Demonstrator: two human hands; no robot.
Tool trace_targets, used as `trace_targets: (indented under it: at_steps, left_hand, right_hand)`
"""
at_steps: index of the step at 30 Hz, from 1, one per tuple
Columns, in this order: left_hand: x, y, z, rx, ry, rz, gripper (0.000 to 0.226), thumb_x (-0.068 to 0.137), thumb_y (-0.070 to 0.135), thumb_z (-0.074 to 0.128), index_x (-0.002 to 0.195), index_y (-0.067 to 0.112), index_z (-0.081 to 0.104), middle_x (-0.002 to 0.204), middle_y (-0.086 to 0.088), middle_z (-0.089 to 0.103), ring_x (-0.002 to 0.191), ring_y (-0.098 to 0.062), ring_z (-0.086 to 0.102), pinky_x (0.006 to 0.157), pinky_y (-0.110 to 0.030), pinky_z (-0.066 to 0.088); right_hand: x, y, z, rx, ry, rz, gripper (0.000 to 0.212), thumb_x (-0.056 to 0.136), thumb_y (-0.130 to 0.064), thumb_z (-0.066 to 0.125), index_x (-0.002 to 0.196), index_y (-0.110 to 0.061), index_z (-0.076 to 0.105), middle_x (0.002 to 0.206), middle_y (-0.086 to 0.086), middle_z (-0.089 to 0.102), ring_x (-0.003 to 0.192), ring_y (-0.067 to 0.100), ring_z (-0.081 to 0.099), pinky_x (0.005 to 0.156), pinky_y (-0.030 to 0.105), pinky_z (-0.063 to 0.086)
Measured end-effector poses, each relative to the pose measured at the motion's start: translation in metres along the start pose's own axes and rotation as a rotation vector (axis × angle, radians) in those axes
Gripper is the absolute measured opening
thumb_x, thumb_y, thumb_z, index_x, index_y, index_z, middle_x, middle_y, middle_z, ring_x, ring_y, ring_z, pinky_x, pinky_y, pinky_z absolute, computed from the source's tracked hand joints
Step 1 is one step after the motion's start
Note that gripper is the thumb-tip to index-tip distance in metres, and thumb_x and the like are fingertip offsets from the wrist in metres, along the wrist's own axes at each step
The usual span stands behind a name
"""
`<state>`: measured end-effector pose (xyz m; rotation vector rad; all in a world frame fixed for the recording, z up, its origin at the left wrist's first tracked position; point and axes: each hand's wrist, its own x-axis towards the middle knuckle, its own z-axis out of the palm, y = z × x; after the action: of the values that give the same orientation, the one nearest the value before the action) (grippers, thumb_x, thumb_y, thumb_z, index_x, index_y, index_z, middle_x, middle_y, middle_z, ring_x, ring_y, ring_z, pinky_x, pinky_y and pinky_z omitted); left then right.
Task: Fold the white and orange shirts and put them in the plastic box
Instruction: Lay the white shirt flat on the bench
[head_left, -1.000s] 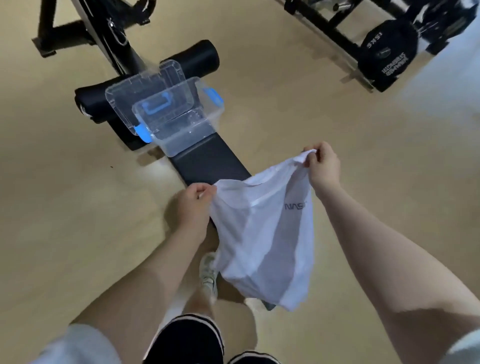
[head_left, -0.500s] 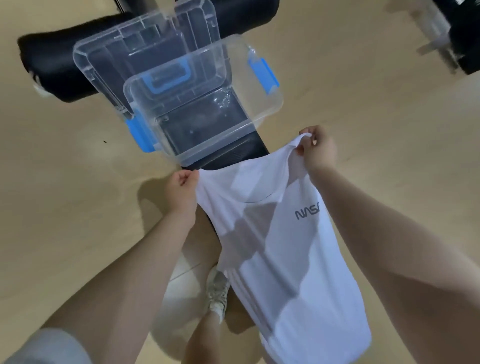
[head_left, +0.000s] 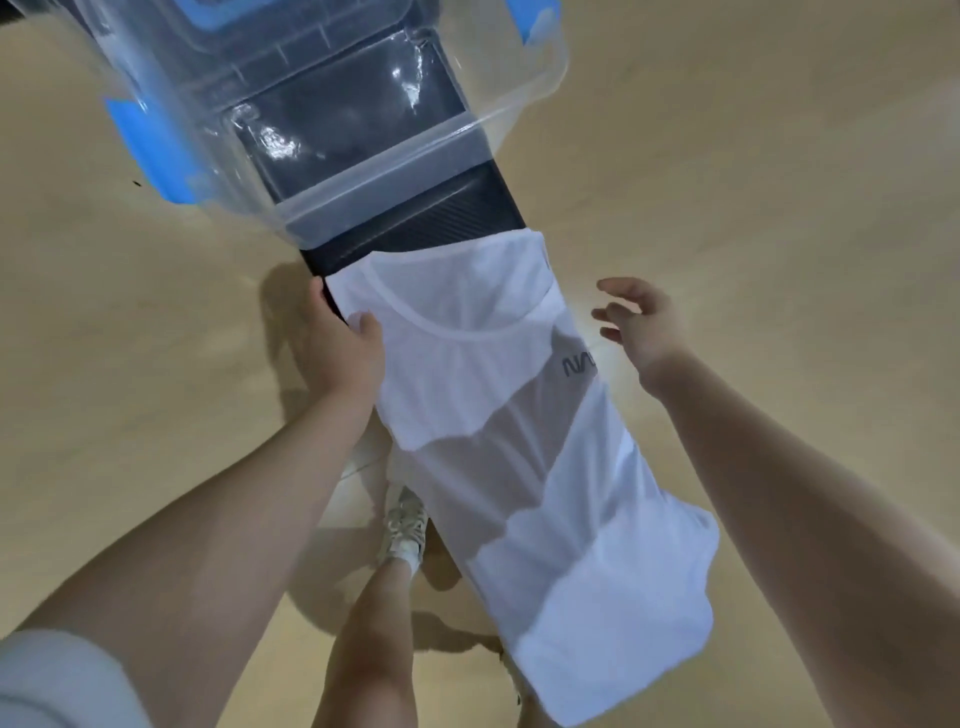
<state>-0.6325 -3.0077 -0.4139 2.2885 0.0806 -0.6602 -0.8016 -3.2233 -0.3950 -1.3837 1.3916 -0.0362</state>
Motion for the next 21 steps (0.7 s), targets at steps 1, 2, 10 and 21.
trace_targets:
  at_steps: [1, 2, 10, 21]
  left_hand:
    - [-0.012, -0.002, 0.002, 0.036, -0.010, -0.012, 0.052, 0.084, 0.016, 0.051, 0.135, 0.015, 0.038, 0.132, -0.011, 0.049, 0.117, -0.029, 0.050, 0.098, -0.047, 0.045]
    - [-0.025, -0.004, 0.005, 0.051, -0.025, -0.042, 0.053, 0.084, 0.018, 0.050, 0.135, 0.016, 0.037, 0.135, -0.012, 0.045, 0.120, -0.030, 0.047, 0.100, -0.048, 0.043]
    - [-0.159, -0.046, 0.032, 0.133, -0.063, -0.240, 0.056, 0.089, 0.015, 0.050, 0.141, 0.008, 0.031, 0.143, -0.020, 0.030, 0.128, -0.038, 0.036, 0.103, -0.042, 0.034]
    - [-0.327, -0.151, 0.093, -0.326, -0.046, -0.622, 0.051, 0.096, 0.043, 0.031, 0.117, 0.002, 0.054, 0.118, -0.021, 0.059, 0.100, -0.034, 0.057, 0.079, -0.037, 0.041]
  right_hand:
    - [-0.009, 0.010, -0.012, -0.010, 0.002, 0.010, 0.035, 0.089, 0.007, 0.038, 0.090, -0.021, 0.059, 0.106, 0.000, 0.055, 0.075, 0.008, 0.059, 0.068, 0.022, 0.045]
    - [-0.018, 0.021, -0.024, -0.023, 0.000, 0.016, 0.036, 0.090, 0.007, 0.039, 0.085, -0.023, 0.058, 0.102, 0.002, 0.056, 0.074, 0.009, 0.058, 0.067, 0.022, 0.044]
    - [-0.096, 0.112, -0.124, -0.309, -0.117, 0.070, 0.029, 0.086, -0.003, 0.049, 0.082, -0.029, 0.063, 0.084, -0.011, 0.060, 0.087, 0.017, 0.054, 0.080, 0.029, 0.040]
    - [-0.175, 0.240, -0.187, -0.280, -0.239, 0.058, 0.025, 0.096, -0.015, 0.041, 0.116, -0.012, 0.055, 0.103, 0.001, 0.055, 0.094, 0.017, 0.049, 0.080, 0.027, 0.037]
